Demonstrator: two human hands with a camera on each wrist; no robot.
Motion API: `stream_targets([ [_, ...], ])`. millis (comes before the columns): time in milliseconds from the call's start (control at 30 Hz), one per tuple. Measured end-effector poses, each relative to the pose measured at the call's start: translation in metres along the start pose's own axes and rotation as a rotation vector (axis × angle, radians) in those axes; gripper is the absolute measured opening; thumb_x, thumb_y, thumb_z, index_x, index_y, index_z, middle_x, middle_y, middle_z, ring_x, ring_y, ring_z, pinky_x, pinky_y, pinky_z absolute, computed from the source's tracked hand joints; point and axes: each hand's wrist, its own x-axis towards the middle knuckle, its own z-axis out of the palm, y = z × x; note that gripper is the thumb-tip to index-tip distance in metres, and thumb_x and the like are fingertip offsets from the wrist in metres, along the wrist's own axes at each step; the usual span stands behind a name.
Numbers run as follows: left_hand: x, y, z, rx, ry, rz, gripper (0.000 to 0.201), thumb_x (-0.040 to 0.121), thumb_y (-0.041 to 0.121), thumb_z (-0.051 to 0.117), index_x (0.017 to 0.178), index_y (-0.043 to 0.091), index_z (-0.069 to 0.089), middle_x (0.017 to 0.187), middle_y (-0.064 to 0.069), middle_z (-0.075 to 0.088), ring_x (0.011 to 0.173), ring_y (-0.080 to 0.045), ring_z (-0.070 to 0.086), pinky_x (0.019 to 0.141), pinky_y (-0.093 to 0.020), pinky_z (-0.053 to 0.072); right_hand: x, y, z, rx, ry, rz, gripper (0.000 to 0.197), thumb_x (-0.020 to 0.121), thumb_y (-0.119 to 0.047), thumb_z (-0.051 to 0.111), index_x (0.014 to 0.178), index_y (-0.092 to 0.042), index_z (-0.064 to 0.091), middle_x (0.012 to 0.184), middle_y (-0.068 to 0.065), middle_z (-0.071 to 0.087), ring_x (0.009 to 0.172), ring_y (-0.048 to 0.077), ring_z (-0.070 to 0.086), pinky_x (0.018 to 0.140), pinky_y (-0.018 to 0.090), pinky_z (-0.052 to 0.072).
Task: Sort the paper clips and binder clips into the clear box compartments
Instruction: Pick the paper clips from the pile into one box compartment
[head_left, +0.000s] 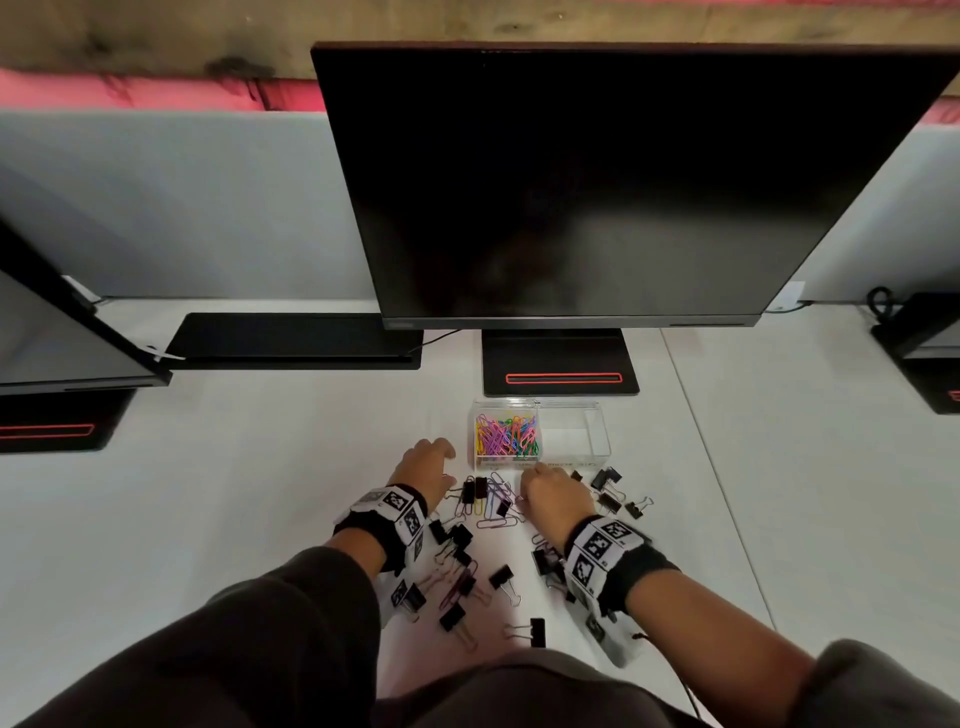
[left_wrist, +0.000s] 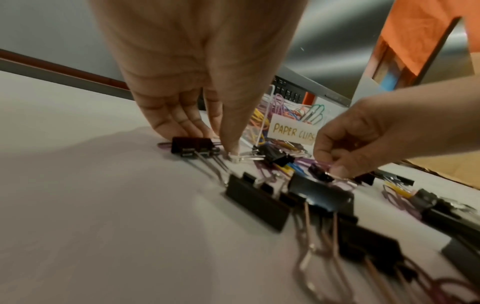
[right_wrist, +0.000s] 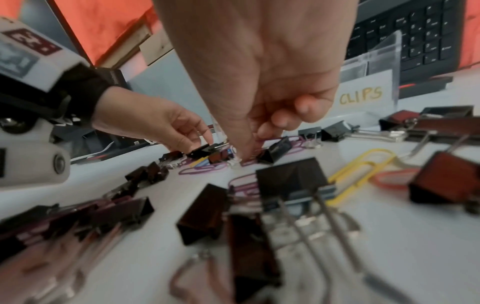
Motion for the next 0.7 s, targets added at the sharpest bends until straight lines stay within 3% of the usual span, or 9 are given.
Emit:
stream_targets([
  [167, -0.002, -0.008, -0.005, -0.029, 0.005, -0.045, 0.026, 0.093, 0.008, 0.045, 0.118, 0.007, 0.055, 0.118, -0.015, 0.061, 0.109, -0.029, 0.058, 0.094, -0.034, 0.044, -0.005, 0.006, -0.001, -0.133, 0.016, -0.103, 0.030, 0.095, -0.017, 0.040, 0.116, -0.001, 0.053, 0.127, 0.016, 0.050, 0.119, 0.031, 0.045, 0.099, 0.043, 0.037],
  [233, -0.005, -0.010, -0.007, -0.030, 0.010, -0.019, 0.025, 0.094, 0.008, 0.042, 0.114, 0.008, 0.058, 0.118, -0.014, 0.060, 0.106, -0.028, 0.059, 0.092, -0.033, 0.044, -0.010, 0.008, -0.004, -0.153, 0.108, -0.162, 0.025, 0.090, -0.014, 0.047, 0.108, -0.001, 0.059, 0.117, 0.015, 0.057, 0.110, 0.031, 0.052, 0.093, 0.042, 0.042],
  [300, -0.008, -0.010, -0.009, -0.071, 0.041, 0.008, 0.026, 0.096, 0.008, 0.039, 0.112, 0.008, 0.059, 0.117, -0.014, 0.055, 0.103, -0.030, 0.059, 0.090, -0.032, 0.045, -0.012, 0.011, -0.009, -0.128, 0.219, -0.191, 0.012, 0.081, -0.010, 0.061, 0.090, -0.003, 0.065, 0.096, 0.013, 0.066, 0.089, 0.030, 0.062, 0.076, 0.038, 0.049],
  [367, -0.011, -0.004, -0.012, -0.148, 0.074, 0.033, 0.030, 0.096, 0.003, 0.034, 0.112, 0.006, 0.059, 0.110, -0.013, 0.046, 0.090, -0.029, 0.059, 0.081, -0.029, 0.045, -0.015, 0.016, -0.016, 0.151, 0.195, -0.174, 0.010, 0.088, -0.007, 0.050, 0.089, -0.005, 0.059, 0.091, 0.013, 0.066, 0.082, 0.028, 0.061, 0.074, 0.035, 0.048],
  [467, -0.016, 0.008, -0.012, -0.225, 0.060, 0.038, 0.035, 0.096, -0.002, 0.028, 0.114, 0.007, 0.057, 0.108, -0.011, 0.040, 0.067, -0.016, 0.049, 0.073, -0.025, 0.043, -0.021, 0.029, -0.024, 0.636, 0.064, -0.025, 0.017, 0.094, -0.004, 0.036, 0.087, -0.014, 0.048, 0.080, 0.005, 0.062, 0.065, 0.016, 0.053, 0.065, 0.024, 0.043],
  [500, -0.017, 0.012, -0.010, -0.224, 0.045, 0.033, 0.032, 0.096, 0.000, 0.030, 0.115, 0.008, 0.056, 0.113, -0.013, 0.042, 0.067, -0.017, 0.050, 0.074, -0.026, 0.044, -0.022, 0.033, -0.026, 0.717, 0.078, 0.013, 0.020, 0.093, -0.001, 0.034, 0.088, -0.015, 0.047, 0.075, 0.003, 0.058, 0.060, 0.013, 0.049, 0.062, 0.023, 0.041],
  [567, -0.022, 0.020, -0.005, -0.163, -0.006, 0.014, 0.025, 0.095, 0.018, 0.043, 0.119, 0.012, 0.052, 0.121, -0.012, 0.043, 0.087, -0.025, 0.058, 0.084, -0.031, 0.047, -0.022, 0.040, -0.028, 0.716, 0.095, 0.074, 0.022, 0.093, 0.001, 0.031, 0.096, -0.013, 0.048, 0.072, 0.003, 0.052, 0.053, 0.010, 0.041, 0.053, 0.019, 0.036],
  [633, -0.025, 0.023, 0.001, -0.013, -0.078, 0.011, 0.042, 0.089, 0.037, 0.055, 0.124, 0.016, 0.046, 0.123, -0.007, 0.044, 0.107, -0.026, 0.057, 0.092, -0.035, 0.045, -0.023, 0.039, -0.026, 0.649, 0.062, 0.076, 0.017, 0.096, -0.006, 0.032, 0.099, -0.010, 0.048, 0.068, 0.000, 0.047, 0.051, 0.010, 0.038, 0.046, 0.014, 0.035],
  [700, -0.025, 0.024, 0.004, 0.129, -0.098, 0.028, 0.048, 0.085, 0.041, 0.058, 0.125, 0.017, 0.044, 0.125, -0.007, 0.048, 0.113, -0.026, 0.054, 0.093, -0.036, 0.045, -0.022, 0.032, -0.022, 0.540, 0.013, 0.028, 0.015, 0.098, -0.020, 0.035, 0.096, -0.011, 0.047, 0.075, 0.001, 0.052, 0.061, 0.015, 0.048, 0.059, 0.021, 0.043],
])
